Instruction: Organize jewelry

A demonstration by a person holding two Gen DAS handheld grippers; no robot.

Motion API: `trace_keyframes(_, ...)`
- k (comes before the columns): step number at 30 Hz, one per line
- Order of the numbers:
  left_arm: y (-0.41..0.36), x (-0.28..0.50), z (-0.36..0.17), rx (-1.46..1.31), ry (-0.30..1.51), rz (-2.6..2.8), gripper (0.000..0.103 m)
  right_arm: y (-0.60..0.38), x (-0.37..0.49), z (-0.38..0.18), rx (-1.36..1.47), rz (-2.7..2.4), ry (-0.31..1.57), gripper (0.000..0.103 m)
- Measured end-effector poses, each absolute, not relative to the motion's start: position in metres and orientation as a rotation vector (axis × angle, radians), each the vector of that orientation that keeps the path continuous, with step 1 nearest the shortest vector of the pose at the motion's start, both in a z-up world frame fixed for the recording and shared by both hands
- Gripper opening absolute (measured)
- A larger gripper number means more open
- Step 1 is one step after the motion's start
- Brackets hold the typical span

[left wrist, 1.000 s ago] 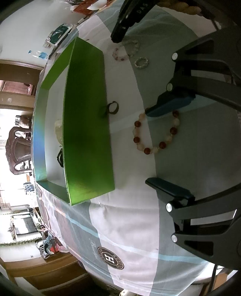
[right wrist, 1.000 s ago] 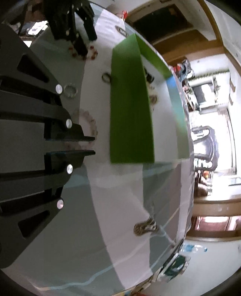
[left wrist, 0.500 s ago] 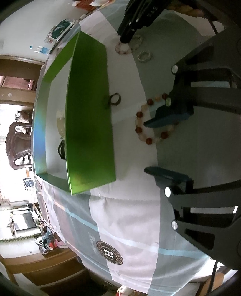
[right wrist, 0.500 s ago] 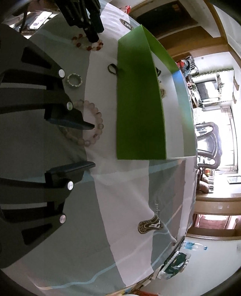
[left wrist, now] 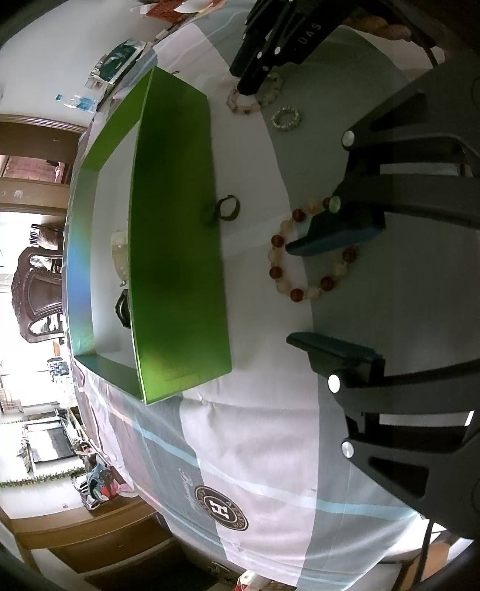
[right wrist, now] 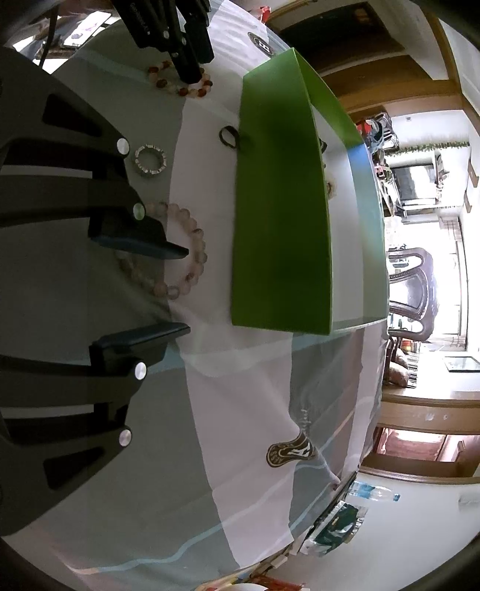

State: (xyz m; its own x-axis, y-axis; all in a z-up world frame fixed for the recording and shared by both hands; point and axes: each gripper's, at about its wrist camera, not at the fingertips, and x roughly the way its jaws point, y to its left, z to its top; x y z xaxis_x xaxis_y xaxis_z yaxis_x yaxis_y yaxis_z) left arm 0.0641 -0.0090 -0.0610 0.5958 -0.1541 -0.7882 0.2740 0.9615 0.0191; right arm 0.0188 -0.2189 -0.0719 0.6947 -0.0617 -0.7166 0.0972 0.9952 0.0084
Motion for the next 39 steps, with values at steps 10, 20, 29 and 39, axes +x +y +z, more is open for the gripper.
trace_keyframes(10,-0.013,0.061,-0.061,0.145,0.897,-0.255,0.055,-0.219,0.019,-0.072,0.046,-0.089,0.798,0.036)
trace_keyframes(20,-0.022,0.055,-0.060,0.176,0.892,-0.289,0.008,-0.210,0.018,-0.068,0.045,-0.016,0.801,0.008)
trace_keyframes(29,-0.022,0.055,-0.042,0.175,0.850,-0.271,0.008,-0.203,0.017,-0.048,0.038,0.024,0.736,0.008)
trace_keyframes(39,-0.009,0.063,0.006,0.118,0.724,-0.253,0.008,-0.193,0.015,-0.004,0.006,0.045,0.598,0.008)
